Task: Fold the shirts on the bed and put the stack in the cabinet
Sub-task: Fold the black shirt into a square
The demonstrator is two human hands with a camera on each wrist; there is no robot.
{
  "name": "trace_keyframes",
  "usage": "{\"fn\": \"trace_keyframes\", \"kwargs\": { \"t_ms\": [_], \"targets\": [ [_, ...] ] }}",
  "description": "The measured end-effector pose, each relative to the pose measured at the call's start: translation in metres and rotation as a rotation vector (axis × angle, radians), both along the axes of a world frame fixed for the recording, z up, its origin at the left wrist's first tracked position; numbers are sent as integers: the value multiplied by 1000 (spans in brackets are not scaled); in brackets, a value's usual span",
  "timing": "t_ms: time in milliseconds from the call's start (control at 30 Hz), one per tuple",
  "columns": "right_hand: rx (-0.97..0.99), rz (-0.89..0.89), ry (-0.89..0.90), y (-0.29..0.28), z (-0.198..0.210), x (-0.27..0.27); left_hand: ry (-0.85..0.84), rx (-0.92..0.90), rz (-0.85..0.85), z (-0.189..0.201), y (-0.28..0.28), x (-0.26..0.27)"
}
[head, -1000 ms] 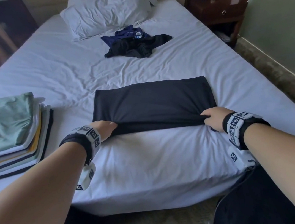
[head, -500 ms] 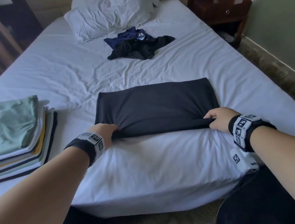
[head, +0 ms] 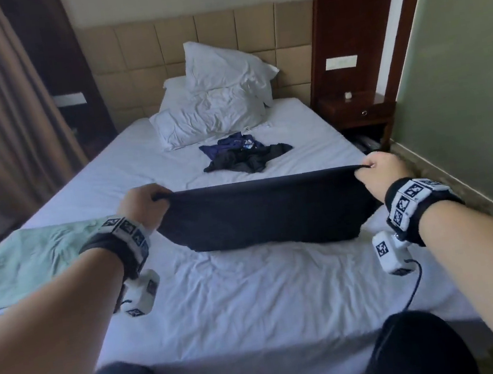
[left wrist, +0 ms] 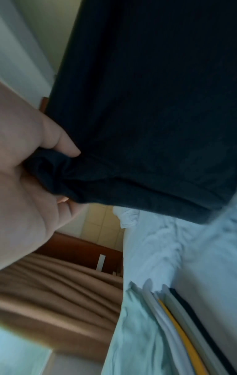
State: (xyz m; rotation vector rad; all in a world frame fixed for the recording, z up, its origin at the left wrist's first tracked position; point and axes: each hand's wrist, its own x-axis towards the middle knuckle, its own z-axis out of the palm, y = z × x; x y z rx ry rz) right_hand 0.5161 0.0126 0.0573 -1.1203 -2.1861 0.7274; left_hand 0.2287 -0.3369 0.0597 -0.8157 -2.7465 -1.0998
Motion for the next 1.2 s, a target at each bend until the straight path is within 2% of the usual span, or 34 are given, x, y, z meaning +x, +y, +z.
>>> {"fn": "trace_keyframes", "kwargs": {
  "t_ms": [100,233,300,400,500,700,867,967,1100,1200],
  "targets": [
    [40,-4,114,-7,44,14,-102,286,0,48,-16,12],
    [43,9,95,-15,82,25,-295,452,-55,83,-37,9],
    [25,14,37,-17,81,26,-428,507,-130,81,-42,7],
    [-21,10,-100,-13,59,18,-556,540,-170,55,-40,1],
    [-85,22,-213,-2,23,0,-648,487,-140,13,-33,-15],
    [-155,-3,-390,38,-50,-49,-764,442,39,-74,13,-72],
    [-203,-48,-418,72,-105,-92,-754,330,131,-134,53,-112],
    [-166,-65,-442,87,-132,-110,-704,138,177,-166,67,-139],
    [-162,-82,-433,92,-148,-116,-555,-122,201,-179,73,-145],
    [-189,-138,-380,89,-149,-114,-479,-181,207,-171,86,-139]
  ]
}}
